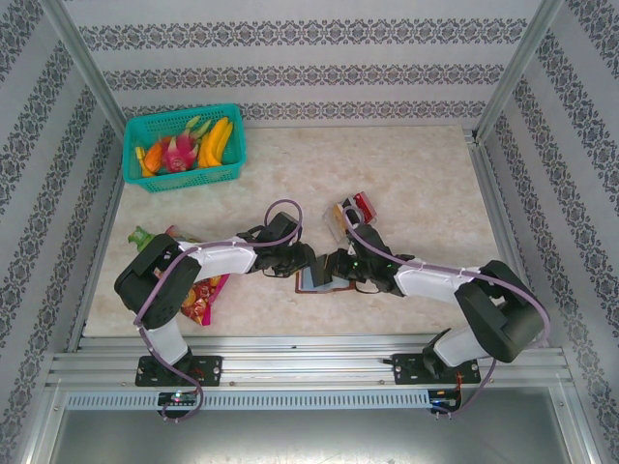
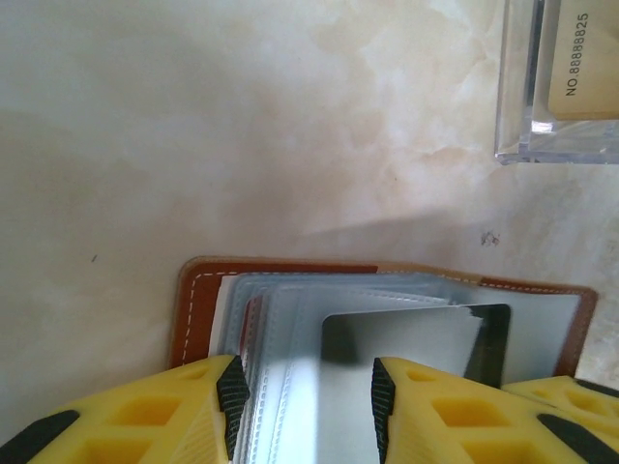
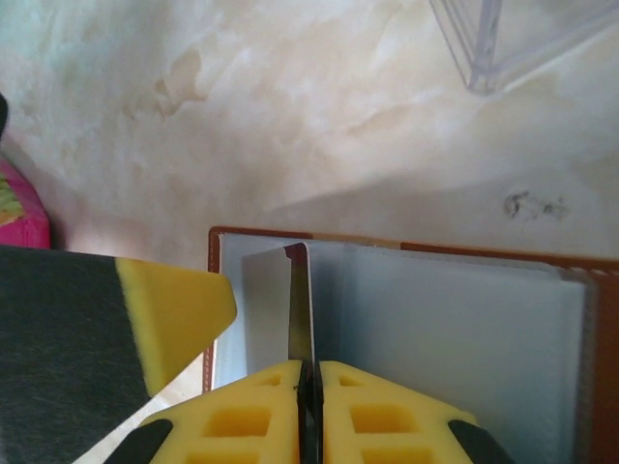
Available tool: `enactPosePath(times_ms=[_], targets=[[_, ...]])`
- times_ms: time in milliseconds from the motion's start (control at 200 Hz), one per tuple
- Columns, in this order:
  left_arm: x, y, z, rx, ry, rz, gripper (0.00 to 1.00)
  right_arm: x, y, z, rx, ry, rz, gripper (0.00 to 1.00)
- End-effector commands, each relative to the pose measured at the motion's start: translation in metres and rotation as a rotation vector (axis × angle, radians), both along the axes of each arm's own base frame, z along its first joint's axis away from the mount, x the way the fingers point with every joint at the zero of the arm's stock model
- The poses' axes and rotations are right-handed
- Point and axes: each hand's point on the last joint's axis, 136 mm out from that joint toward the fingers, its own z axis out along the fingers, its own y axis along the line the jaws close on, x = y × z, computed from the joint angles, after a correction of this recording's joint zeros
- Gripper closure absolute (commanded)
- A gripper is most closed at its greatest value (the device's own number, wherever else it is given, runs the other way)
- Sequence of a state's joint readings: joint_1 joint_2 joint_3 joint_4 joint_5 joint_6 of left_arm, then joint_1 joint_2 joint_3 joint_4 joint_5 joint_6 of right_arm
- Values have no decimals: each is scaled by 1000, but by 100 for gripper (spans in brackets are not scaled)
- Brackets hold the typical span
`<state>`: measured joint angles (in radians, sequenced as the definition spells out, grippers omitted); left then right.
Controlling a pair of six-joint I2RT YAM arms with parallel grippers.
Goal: Put the credit cards into the card holder
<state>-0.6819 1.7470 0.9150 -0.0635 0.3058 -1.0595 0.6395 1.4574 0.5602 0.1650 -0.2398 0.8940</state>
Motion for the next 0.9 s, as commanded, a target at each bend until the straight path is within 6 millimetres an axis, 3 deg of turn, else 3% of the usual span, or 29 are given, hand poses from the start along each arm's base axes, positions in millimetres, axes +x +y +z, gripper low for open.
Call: enactPosePath(times_ms=[0, 250, 375, 520, 674, 894], targets=[[-15, 7, -11, 36, 41, 7, 56, -3, 13, 2, 42, 27, 20, 83], [-16, 8, -10, 29, 37, 17, 58, -4, 24, 0, 70, 87, 40, 85], [-17, 12, -8, 39, 28, 17, 58, -6, 17, 2, 67, 118, 16, 71], [-19, 15, -4, 47, 19, 16, 58, -11, 6, 6, 21, 126, 19, 69], [-20, 17, 1, 48, 7, 13, 58, -20, -2, 1, -7, 156, 43, 71], [-25, 21, 0, 55, 12, 7, 58, -28, 7, -2, -7, 182, 113, 80]])
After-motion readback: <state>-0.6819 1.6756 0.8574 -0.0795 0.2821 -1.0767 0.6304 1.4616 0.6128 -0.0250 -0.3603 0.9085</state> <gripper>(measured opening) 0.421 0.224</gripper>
